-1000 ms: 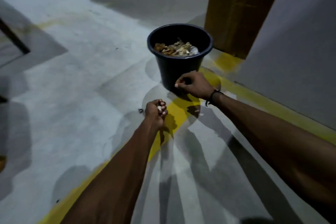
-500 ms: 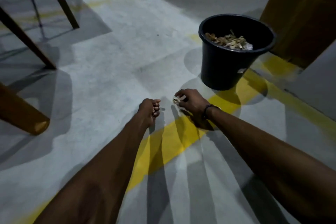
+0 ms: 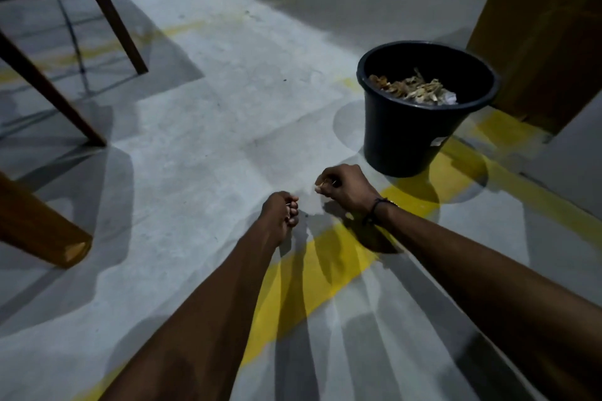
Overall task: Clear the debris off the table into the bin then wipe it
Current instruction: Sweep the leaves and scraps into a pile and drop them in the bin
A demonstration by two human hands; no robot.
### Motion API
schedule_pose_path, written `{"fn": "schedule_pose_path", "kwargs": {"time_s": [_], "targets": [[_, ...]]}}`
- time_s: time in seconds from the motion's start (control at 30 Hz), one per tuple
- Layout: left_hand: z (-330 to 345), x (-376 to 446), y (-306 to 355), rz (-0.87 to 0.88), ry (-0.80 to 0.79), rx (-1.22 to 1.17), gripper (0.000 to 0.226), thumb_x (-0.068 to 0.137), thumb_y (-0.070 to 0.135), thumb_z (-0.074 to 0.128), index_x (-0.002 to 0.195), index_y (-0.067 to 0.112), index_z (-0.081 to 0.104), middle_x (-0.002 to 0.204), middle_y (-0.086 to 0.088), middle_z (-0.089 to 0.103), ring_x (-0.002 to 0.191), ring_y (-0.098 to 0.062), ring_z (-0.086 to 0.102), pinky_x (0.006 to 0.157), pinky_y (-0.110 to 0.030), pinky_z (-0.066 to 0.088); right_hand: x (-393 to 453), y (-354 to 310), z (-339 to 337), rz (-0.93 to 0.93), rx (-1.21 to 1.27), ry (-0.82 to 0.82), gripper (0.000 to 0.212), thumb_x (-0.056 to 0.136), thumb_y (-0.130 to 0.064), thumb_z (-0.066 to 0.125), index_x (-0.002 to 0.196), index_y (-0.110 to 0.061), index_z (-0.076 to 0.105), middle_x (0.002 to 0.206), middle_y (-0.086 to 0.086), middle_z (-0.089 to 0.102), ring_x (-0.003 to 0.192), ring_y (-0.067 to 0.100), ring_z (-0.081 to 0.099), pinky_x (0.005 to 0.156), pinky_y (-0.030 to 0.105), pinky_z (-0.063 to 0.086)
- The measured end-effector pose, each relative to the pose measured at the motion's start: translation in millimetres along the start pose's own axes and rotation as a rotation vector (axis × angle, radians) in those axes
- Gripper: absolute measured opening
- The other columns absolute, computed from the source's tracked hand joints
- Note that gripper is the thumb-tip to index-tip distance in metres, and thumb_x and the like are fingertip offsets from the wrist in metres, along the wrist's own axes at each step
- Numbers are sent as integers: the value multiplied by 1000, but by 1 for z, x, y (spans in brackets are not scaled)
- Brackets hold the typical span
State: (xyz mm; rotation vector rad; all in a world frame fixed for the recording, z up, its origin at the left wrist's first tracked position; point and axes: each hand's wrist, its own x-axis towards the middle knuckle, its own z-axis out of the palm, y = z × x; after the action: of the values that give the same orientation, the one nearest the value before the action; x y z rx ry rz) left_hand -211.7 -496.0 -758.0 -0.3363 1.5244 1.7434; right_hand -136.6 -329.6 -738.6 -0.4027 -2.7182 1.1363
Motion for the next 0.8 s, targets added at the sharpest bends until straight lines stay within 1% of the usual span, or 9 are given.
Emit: {"fn": "schedule_pose_path", "kwargs": {"time_s": [0.1,0.27,0.33,0.47,0.53,0.63,0.7,0.73,0.8], "targets": [[30,-10,18,-2,-86,-64,37,109,24,34,81,9,52,63,-1,40,35,-9,34,36,-17,22,2,-19,-47,-79,61,19,14,86,-23,86,91,-13,78,76,1,78,69,8,74,73,30,62],[83,-34,58,11,-260,-121,41,109,33,32,88,7,55,67,-6,50,45,-14,46,40,-19,30,-1,-49,-119,-164,175,42,15,90,-19,83,96,-6,79,81,6,79,71,11,73,68,23,59],[112,-50,76,22,-327,-119,39,109,30,31,85,10,53,64,-5,50,43,-12,47,37,-19,30,-2,-56,-146,-214,100,74,12,90,-20,83,94,-9,81,82,4,80,75,13,74,69,23,56],[166,-80,114,55,-426,-100,35,105,12,27,82,11,52,57,3,40,39,-6,35,32,-16,22,3,-64,-197,-217,-91,176,11,89,-24,84,96,-16,84,89,2,80,81,12,73,73,24,52],[191,-83,135,90,-437,-37,35,103,2,24,78,10,48,53,1,42,34,-5,35,31,-14,20,7,-64,-228,-175,-79,200,12,93,-25,79,102,-16,83,95,0,80,85,8,73,77,22,55],[225,-83,165,106,-427,41,33,103,3,24,77,7,43,59,-5,42,32,-9,40,31,-17,27,11,-60,-275,-3,26,239,13,99,-20,72,108,-14,78,99,1,78,83,7,72,71,20,57],[242,-81,180,108,-396,148,32,107,11,29,80,5,45,63,-9,47,42,-14,48,35,-21,38,16,-52,-297,158,132,228,8,99,-12,69,105,-13,76,105,8,76,89,15,73,77,23,62],[251,-80,187,98,-378,199,31,108,17,32,90,0,50,74,-13,53,56,-18,54,43,-26,46,19,-46,-306,217,216,224,8,100,-8,68,102,-12,75,109,13,76,94,21,75,84,29,63],[266,-75,198,44,-350,226,41,109,29,38,125,-7,50,110,-21,59,88,-30,62,59,-39,53,22,-36,-315,295,390,251,12,102,0,61,107,-4,71,112,20,73,89,24,75,81,30,64]]}}
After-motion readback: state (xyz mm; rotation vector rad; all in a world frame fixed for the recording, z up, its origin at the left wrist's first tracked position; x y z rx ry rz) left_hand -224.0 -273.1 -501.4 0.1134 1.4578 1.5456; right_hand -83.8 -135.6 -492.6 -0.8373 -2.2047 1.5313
